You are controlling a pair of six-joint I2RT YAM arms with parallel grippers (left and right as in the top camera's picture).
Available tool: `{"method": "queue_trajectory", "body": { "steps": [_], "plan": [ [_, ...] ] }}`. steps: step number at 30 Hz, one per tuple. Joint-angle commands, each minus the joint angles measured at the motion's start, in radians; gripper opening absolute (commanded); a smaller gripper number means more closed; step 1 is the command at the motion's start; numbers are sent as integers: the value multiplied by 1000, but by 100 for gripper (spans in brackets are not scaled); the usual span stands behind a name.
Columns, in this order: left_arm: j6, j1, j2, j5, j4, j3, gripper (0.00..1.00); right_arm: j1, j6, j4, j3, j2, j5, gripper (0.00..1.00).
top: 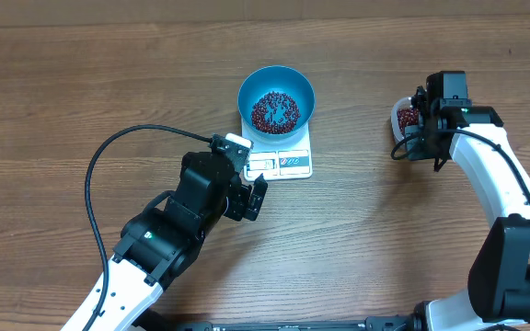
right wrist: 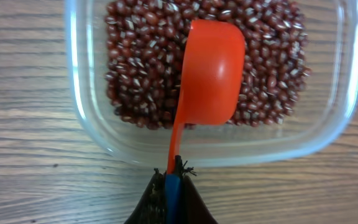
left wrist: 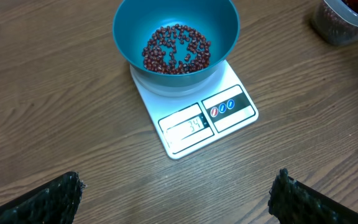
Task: Scoop item into bowl and weigh 150g on scale
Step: 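Dip the red scoop into the beans and scoop with the right gripper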
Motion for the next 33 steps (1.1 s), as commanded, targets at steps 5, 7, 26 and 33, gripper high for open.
{"method": "queue_trajectory", "body": {
  "steps": [5,7,26,33],
  "plan": [
    [15,-2,-16,-13,10,-5,100,-38,0,9,17,20,-177,4],
    [15,-2,-16,-13,10,-5,100,-61,1,15,17,21,-227,4],
    [15,-2,-16,-13,14,-5,100,-249,2,21,17,63,-591,4],
    [15,-2,-16,-13,14,-5,100,-249,2,38,17,92,-612,4]
  ]
}}
